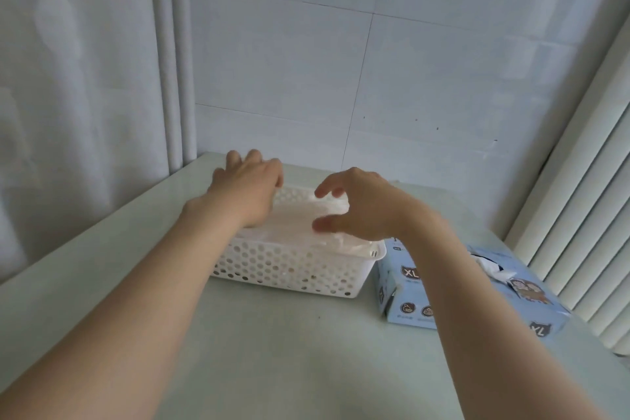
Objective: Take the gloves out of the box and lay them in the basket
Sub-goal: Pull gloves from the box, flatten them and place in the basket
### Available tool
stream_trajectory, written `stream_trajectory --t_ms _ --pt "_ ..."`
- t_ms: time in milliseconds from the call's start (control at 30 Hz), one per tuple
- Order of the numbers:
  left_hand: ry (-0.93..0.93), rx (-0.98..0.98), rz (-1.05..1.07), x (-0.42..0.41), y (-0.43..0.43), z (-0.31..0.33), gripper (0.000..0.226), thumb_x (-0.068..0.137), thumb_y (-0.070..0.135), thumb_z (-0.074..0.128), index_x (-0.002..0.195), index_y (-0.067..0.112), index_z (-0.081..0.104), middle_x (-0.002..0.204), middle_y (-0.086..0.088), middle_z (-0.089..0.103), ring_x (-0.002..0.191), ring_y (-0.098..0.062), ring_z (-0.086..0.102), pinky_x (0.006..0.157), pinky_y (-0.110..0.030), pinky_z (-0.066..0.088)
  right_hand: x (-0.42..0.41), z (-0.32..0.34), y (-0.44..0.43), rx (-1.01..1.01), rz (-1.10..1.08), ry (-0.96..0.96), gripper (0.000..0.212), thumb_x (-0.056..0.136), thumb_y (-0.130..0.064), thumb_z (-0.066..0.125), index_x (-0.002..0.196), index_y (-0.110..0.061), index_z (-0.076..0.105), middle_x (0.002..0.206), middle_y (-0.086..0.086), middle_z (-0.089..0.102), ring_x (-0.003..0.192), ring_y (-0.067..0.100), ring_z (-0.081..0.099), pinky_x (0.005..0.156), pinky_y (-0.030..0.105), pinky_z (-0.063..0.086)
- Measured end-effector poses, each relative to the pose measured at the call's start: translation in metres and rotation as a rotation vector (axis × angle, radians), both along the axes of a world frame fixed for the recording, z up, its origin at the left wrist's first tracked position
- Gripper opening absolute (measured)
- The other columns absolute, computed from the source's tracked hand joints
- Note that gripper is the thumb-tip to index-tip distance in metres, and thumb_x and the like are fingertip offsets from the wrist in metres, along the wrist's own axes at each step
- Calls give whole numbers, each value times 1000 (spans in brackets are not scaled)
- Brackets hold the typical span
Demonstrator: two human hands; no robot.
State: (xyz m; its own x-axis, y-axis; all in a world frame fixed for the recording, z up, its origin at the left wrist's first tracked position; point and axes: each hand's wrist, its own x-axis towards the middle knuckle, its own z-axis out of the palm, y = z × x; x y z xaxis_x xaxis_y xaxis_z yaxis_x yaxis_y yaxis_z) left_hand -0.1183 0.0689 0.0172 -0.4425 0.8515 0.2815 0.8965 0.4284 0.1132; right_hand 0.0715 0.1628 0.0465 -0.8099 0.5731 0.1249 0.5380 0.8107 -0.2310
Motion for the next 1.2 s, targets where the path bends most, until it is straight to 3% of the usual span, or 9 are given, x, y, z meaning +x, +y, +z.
stream_trajectory --t_ms 133,333,467,600,767,867,967,1100,1200 --pt "-346 -345 -198 20 -3 10 47 106 51 46 152 44 43 153 3 47 139 -24 47 118 -44 36 -2 -11 3 -14 -37 -189 71 82 -45 87 145 -36 57 131 -8 54 120 17 52 95 40 49" --pt "-426 -492 -201 28 1 6 64 100 54 57 159 45 34 162 8 42 143 -20 47 119 -42 38 -8 -32 9 -57 -77 -137 43 85 -40 83 126 -30 73 120 3 64 106 24 65 92 44 60" --pt "-438 -493 -189 30 0 6 59 101 55 54 157 40 41 159 8 46 140 -20 50 117 -40 39 -7 -31 10 -54 -65 -109 43 81 -42 86 121 -31 75 115 1 65 98 22 69 88 43 62" --pt "-258 -348 -201 41 4 6 39 111 45 30 107 26 64 122 -3 64 103 -22 53 103 -42 39 4 -21 11 -79 -23 0 56 74 -45 94 125 -31 74 120 -6 69 101 11 67 83 30 55" --pt "-138 60 -149 54 12 1 29 103 25 45 108 28 73 118 2 67 110 -26 59 92 -43 51 33 -10 12 50 -27 358 18 98 -33 73 112 -25 80 106 -10 77 95 8 66 89 25 51" --pt "-99 281 -219 80 13 -1 23 102 19 47 106 20 70 106 2 70 95 -21 63 80 -38 55 57 -13 20 70 -128 434 22 105 -20 59 110 -18 80 92 -9 76 81 6 67 81 16 48" --pt "-15 435 -380 112 13 -8 23 103 15 47 116 18 66 112 4 64 99 -17 61 77 -33 52 86 -23 27 80 -247 451 22 105 -14 55 110 -16 76 84 -1 79 72 11 71 64 7 47" --pt "109 389 -602 150 18 -37 27 95 4 55 119 15 62 115 0 55 103 -18 54 82 -33 54 127 -41 34 112 -380 516 29 92 -5 49 103 -18 73 80 -4 73 66 14 68 70 37 60" --pt "323 339 -685 173 21 -61 27 85 0 51 108 10 62 107 -6 56 96 -21 50 83 -34 52 152 -53 35 113 -357 491 23 81 -12 63 99 -24 71 91 -8 69 87 10 65 80 34 57"
